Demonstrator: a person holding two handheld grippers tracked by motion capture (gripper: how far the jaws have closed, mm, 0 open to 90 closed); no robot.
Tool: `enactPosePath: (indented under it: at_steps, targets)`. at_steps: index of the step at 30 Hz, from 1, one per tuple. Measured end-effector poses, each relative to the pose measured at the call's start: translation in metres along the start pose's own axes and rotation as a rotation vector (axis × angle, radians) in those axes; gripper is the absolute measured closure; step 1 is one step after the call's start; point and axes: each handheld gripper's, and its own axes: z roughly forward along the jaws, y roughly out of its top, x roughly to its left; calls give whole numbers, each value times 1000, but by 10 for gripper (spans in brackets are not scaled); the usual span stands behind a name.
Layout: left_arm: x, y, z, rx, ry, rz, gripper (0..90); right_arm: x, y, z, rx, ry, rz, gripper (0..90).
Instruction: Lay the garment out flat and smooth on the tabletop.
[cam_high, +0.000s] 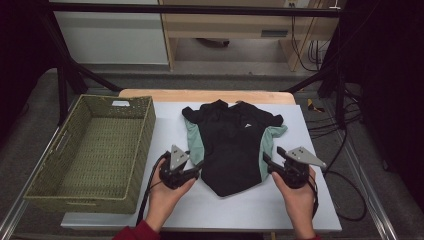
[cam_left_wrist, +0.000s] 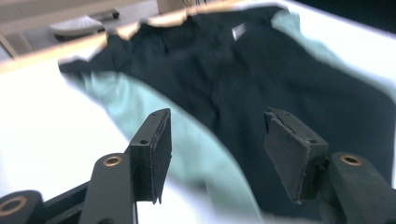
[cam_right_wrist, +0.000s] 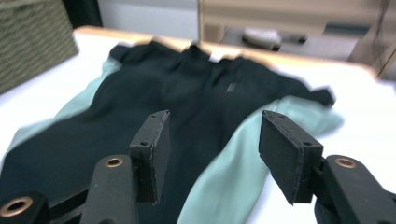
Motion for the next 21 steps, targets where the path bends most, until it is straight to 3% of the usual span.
enactPosePath:
  at_steps: [2, 4, 8, 13, 17, 21]
  targets:
    - [-4, -14, -7, 2, 1, -1, 411, 5, -14, -3, 20, 8, 15, 455]
    - [-6, -25, -12, 9, -5, 0, 406, 11, -29, -5, 73, 16, 9, 461]
    - [-13, -42, -22, 41, 2, 55, 406, 23, -40, -11, 106, 56, -9, 487]
    - [-13, -47, -29, 46, -13, 20, 383, 41, -44, -13, 114, 114, -37, 515]
    - [-13, -51, -33, 55, -6, 13, 368, 70, -47, 0, 165, 210, -123, 518]
    - [-10, -55, -38, 68, 62, 40, 276, 99, -50, 17, 222, 291, -187, 516]
